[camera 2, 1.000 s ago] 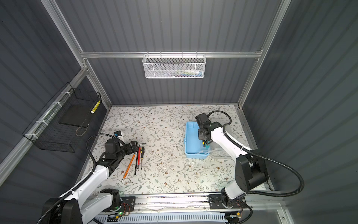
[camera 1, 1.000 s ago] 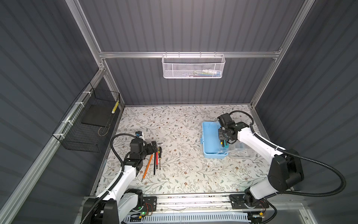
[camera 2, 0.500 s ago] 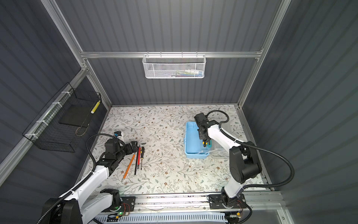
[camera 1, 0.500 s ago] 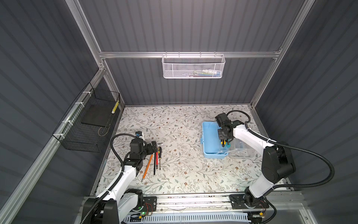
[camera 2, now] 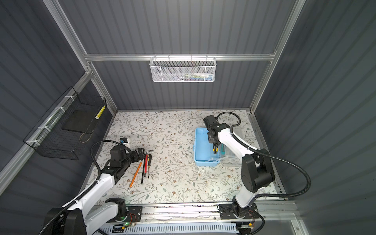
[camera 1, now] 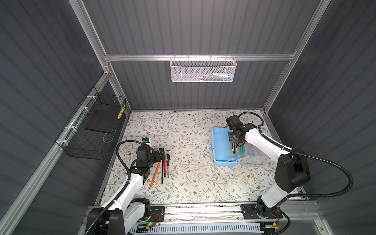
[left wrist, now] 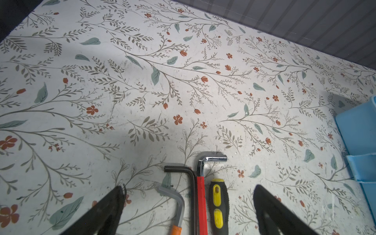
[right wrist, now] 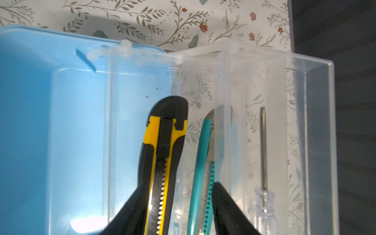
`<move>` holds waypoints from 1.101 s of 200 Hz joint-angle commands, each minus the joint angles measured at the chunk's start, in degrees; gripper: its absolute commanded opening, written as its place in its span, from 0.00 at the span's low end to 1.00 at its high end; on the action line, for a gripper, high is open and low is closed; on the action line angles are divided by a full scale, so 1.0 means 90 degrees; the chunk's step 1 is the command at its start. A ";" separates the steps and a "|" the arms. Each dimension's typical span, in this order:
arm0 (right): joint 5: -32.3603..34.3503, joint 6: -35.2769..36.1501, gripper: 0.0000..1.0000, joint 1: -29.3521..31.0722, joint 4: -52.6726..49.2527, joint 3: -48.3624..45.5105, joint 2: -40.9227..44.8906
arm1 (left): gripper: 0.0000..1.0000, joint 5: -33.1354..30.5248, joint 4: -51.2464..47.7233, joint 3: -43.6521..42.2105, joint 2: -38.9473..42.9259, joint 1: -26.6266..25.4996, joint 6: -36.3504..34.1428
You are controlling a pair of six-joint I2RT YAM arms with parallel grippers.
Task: Pack the tool kit
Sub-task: 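Carry the teal utility knife into the box with the right gripper, then open the right gripper in the box and move it back to the loose tools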
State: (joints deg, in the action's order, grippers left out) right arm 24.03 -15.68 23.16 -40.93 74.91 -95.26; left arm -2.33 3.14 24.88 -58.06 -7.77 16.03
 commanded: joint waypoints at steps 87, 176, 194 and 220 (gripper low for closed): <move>-0.2273 -0.1488 0.62 0.3115 0.2410 0.0792 -0.1238 | 0.99 -0.1446 -0.0339 -0.0184 0.0495 0.0079 0.0701; -0.3193 -0.1812 0.61 0.3806 0.2661 0.2736 -0.3485 | 0.99 -0.0876 -0.0221 -0.0104 0.0177 0.0421 0.0677; -0.3019 -0.1890 0.60 0.3969 0.2585 0.2998 -0.3769 | 0.99 -0.0808 -0.0203 -0.0133 0.0207 0.0487 0.0689; -0.2714 -0.1883 0.60 0.4064 0.2381 0.3262 -0.4060 | 0.99 -0.0739 -0.0173 -0.0187 0.0288 0.0548 0.0708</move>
State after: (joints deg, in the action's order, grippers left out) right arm -2.81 -31.57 58.78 -17.28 101.97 -130.04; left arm -10.35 1.37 23.07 -56.49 -3.55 21.89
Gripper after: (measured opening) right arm 0.601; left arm 0.994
